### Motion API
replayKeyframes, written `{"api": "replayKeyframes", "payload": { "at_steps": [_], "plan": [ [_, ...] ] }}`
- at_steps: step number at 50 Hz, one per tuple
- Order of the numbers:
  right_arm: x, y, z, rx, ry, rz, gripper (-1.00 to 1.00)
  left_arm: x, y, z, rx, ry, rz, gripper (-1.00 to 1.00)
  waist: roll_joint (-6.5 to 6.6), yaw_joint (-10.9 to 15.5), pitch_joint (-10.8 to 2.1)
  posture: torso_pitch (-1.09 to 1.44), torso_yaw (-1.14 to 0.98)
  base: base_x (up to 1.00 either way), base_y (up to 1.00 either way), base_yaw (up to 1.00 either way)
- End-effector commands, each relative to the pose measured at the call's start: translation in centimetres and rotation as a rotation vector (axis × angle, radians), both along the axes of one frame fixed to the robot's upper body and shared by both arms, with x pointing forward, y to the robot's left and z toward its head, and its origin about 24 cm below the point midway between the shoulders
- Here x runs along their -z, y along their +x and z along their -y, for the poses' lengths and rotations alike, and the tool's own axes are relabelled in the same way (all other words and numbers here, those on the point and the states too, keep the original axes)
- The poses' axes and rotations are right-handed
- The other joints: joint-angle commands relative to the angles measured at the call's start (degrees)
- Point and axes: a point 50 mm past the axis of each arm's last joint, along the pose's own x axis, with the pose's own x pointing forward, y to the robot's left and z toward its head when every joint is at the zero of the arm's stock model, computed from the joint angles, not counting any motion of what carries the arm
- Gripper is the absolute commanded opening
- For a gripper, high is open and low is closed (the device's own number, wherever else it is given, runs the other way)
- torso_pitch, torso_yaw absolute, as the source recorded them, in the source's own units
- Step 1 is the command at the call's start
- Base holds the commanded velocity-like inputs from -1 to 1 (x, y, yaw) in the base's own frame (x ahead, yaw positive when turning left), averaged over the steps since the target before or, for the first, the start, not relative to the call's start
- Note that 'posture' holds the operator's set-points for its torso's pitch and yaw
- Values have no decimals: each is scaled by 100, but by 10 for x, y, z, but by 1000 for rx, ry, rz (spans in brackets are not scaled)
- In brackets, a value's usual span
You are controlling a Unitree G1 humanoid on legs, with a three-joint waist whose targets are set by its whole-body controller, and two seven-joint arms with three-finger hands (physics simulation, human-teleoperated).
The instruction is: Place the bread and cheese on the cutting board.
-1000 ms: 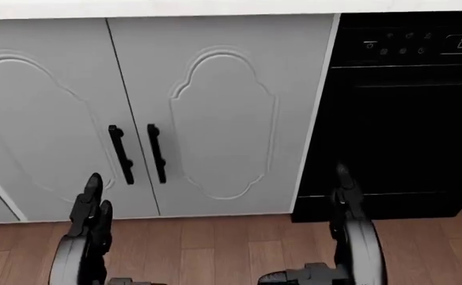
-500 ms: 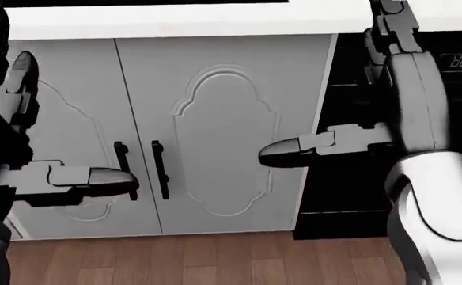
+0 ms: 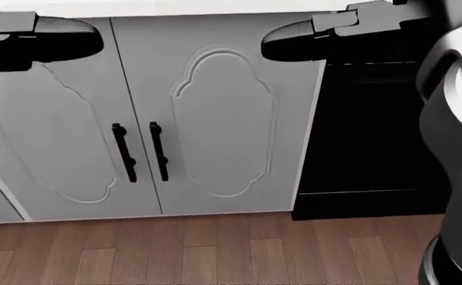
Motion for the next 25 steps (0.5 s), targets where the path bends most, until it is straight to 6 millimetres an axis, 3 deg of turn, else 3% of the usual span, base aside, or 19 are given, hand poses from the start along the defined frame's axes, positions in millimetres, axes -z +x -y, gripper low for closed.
{"api": "replayKeyframes", "payload": {
  "at_steps": [1,7,8,13,16,18,19,20,21,25],
  "plan": [
    [-12,-3,-2,-11,-4,63,100,-16,-4,0,-3,0,79,100,8,5,-140,0,0,0,0,0],
    [-12,-2,-1,-11,-5,52,100,-14,-3,-2,-21,37,88,100,22,-3,-147,0,0,0,0,0],
    [-10,-1,-1,-11,1,51,100,-14,-2,-3,-18,30,86,100,39,-3,-288,0,0,0,-16,0],
    [-10,-4,2,-5,7,57,100,-12,-4,-2,9,-27,71,100,158,-8,-336,0,0,0,-21,0],
    [-5,-3,2,-8,11,47,100,-3,-5,0,5,-12,65,100,15,12,-297,0,0,0,-23,0],
    [-6,-4,1,-13,11,45,100,-2,-5,1,9,-13,61,100,-227,37,-278,0,0,0,-23,0],
    [-5,-4,1,-14,11,43,100,-1,-5,1,5,-2,63,100,-317,73,-334,0,0,0,-24,0],
    [-5,-4,1,-15,14,44,100,-1,-5,1,4,-2,63,100,-222,1,-279,0,0,0,-23,0],
    [-6,-5,1,-14,12,45,100,-1,-5,-1,-1,2,64,100,-287,41,-242,0,0,0,-23,0],
    [-9,-5,0,-17,9,49,100,0,-5,-3,-5,0,62,100,-109,46,-222,0,0,0,-23,0]
  ]
}}
